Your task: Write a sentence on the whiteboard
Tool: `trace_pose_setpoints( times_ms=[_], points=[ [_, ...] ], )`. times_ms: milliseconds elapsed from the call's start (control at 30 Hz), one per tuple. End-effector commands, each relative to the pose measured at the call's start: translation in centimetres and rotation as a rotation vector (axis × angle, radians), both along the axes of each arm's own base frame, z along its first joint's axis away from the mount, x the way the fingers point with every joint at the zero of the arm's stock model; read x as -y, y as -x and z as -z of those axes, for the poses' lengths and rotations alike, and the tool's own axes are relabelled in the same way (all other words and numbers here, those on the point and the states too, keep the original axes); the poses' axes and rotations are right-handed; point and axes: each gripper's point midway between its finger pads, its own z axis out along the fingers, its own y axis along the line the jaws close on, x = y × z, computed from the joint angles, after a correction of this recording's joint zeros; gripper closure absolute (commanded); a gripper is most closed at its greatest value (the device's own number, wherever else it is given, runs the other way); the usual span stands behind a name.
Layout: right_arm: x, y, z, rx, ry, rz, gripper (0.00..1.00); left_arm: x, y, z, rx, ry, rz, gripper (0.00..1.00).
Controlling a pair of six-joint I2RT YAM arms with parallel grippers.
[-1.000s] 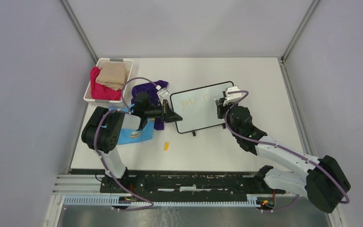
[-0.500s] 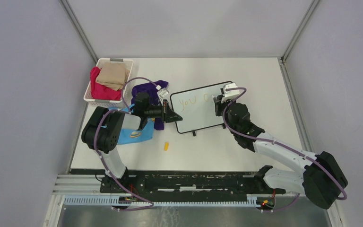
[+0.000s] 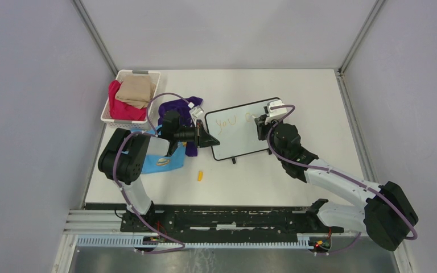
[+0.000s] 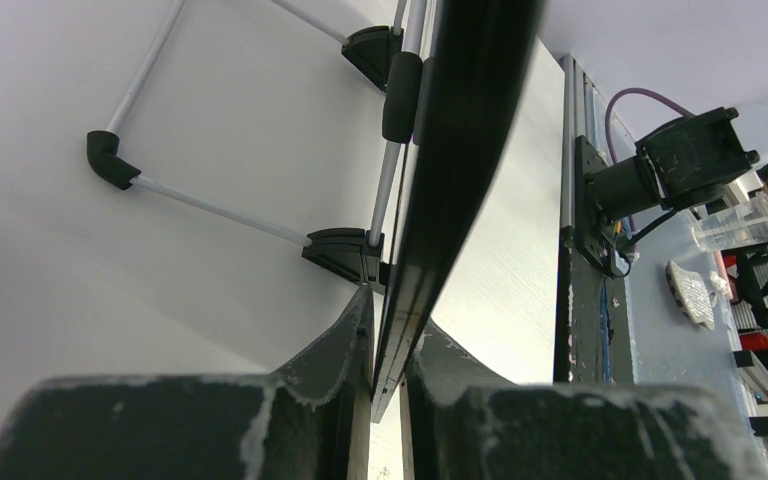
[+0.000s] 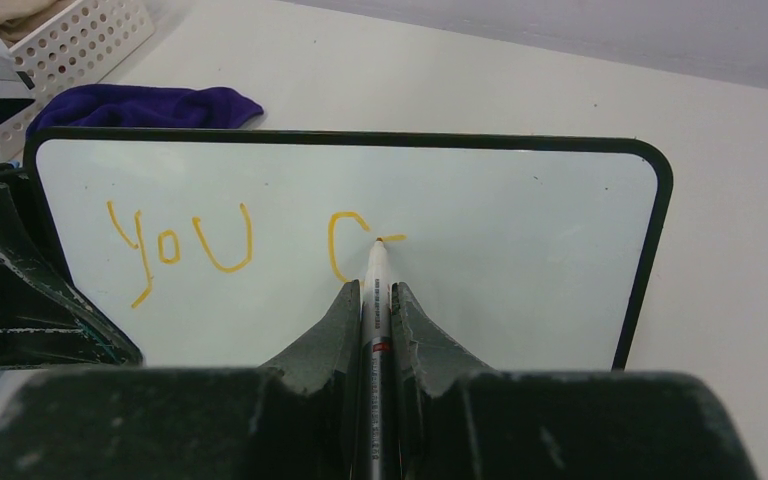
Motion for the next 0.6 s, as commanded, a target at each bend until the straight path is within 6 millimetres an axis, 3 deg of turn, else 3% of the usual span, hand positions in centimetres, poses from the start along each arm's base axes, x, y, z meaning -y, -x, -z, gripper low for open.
trace_pose_setpoints(
  times_ms=[0,267,567],
  points=[
    [-0.3,0.1,-0.9,0.023,-0.04,-0.017,1.0,-0.3,0.1,2.2,-0.05,-0.071,-0.036,0.98],
    [0.8,0.7,0.6,0.0,-0.008,0.012,1.0,-0.2,0.2,2.1,-0.049,-0.071,-0.034,0.98],
    [1.5,0.0,-0.9,0.025,-0.007,0.061,1.0,-0.2,0.2,2.2,-0.047,-0.075,-0.032,0.98]
  ],
)
